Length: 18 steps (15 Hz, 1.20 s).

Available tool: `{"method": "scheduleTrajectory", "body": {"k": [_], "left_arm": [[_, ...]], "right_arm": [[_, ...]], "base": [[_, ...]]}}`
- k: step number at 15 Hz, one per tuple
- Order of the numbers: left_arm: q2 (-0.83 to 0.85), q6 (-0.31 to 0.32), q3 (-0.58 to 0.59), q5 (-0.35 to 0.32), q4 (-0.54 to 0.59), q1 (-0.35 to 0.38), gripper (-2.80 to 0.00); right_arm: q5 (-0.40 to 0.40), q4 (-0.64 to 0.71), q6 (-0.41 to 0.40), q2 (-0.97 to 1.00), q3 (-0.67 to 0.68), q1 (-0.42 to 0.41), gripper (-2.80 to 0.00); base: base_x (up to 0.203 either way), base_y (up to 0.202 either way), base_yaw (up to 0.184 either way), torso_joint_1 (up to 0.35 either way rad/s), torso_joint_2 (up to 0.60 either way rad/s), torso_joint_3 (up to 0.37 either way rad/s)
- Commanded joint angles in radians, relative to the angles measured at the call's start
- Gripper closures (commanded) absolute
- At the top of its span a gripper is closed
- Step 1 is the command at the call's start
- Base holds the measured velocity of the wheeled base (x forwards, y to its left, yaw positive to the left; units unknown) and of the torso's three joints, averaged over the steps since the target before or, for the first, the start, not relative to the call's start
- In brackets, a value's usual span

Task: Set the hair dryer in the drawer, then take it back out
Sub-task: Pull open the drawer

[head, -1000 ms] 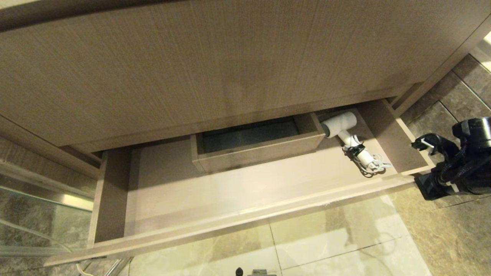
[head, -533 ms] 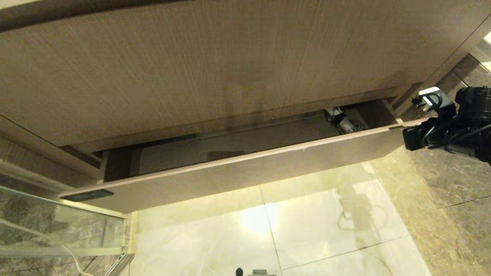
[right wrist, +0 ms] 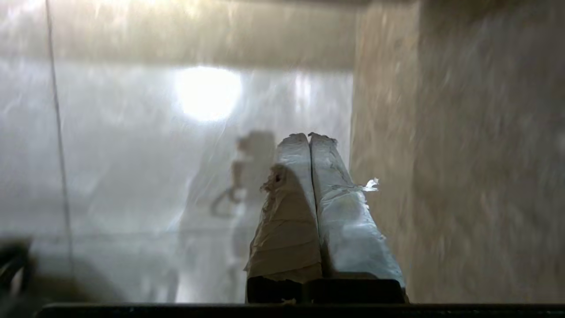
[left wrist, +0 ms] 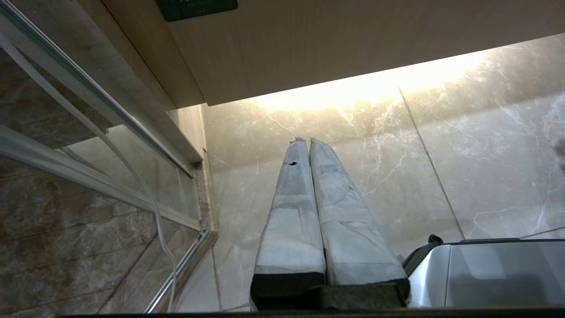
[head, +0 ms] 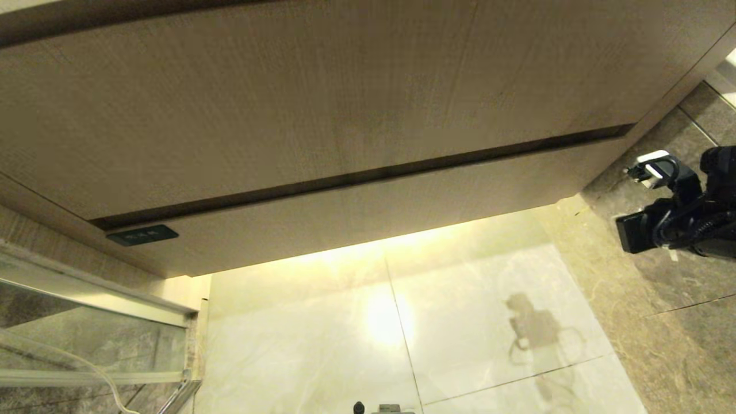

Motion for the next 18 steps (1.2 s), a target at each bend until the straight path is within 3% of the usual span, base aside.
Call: {"method": "scheduleTrajectory", "body": {"k": [1,5,9,12,15,18], "left_arm": [[0.0,0.0,0.002,0.0,0.0,0.0,0.0],[-0.001,0.0,0.0,0.0,0.0,0.0,0.0],[0.0,0.0,0.002,0.0,0.0,0.0,0.0],[0.0,0.0,0.002,0.0,0.0,0.0,0.0],[0.0,0.0,0.002,0.0,0.0,0.0,0.0],[-0.001,0.0,0.001,0.0,0.0,0.0,0.0]], "right_arm": [[0.0,0.062,0.026,-0.188,0.111,0.013,0.0],[-0.009,0.2,0.129,-0.468,0.25,0.016,0.0],[-0.014,0.337,0.175,-0.826,0.408,0.03,0.0],[-0.016,0.332,0.216,-1.123,0.576,0.05,0.0],[-0.017,0.238,0.3,-1.322,0.789,0.088,0.0],[-0.006,0.248,0.32,-1.433,0.838,0.13,0.0]], "base": [[0.0,0.0,0.0,0.0,0.0,0.0],[0.0,0.0,0.0,0.0,0.0,0.0],[0.0,0.0,0.0,0.0,0.0,0.0],[0.0,0.0,0.0,0.0,0.0,0.0],[0.0,0.0,0.0,0.0,0.0,0.0],[0.0,0.0,0.0,0.0,0.0,0.0]]}}
